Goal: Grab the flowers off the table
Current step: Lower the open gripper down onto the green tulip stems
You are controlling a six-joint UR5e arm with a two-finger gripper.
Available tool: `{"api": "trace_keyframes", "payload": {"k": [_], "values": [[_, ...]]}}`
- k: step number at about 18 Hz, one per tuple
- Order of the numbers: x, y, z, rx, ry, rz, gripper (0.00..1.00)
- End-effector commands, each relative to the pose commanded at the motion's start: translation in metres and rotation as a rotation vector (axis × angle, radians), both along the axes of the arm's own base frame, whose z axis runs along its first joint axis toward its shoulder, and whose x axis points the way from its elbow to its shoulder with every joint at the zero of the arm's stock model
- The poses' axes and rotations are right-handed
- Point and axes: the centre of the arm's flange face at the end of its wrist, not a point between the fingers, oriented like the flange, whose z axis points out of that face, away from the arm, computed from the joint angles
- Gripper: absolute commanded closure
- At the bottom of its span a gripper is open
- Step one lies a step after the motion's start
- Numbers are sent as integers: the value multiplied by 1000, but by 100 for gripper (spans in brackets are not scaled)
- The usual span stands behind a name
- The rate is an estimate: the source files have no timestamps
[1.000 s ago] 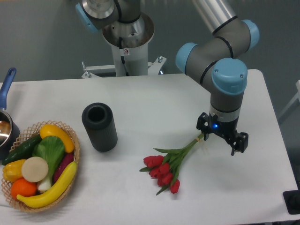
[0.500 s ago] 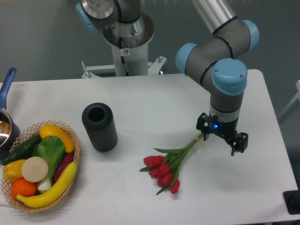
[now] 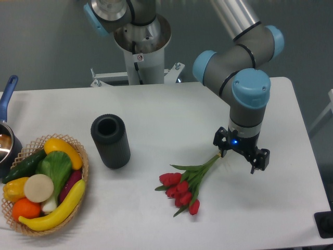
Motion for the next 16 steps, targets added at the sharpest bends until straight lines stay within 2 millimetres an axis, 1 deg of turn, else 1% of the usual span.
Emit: {"api": "trace_keyframes", "payload": {"k": [2, 3, 6, 8, 10, 12, 13, 14, 16], "values": [[3, 1, -4, -7, -6, -5, 0], [8, 3, -14, -18, -23, -11, 0], [24, 5, -30, -35, -56, -29, 0], [30, 7, -39, -44, -72, -36, 0], [38, 11, -53, -59, -91, -47, 0], [41, 13, -59, -65, -100, -51, 0], [45, 16, -60, -68, -104, -57, 0], [51, 14, -68, -77, -120, -61, 0], [56, 12, -74, -85, -130, -60, 0]]}}
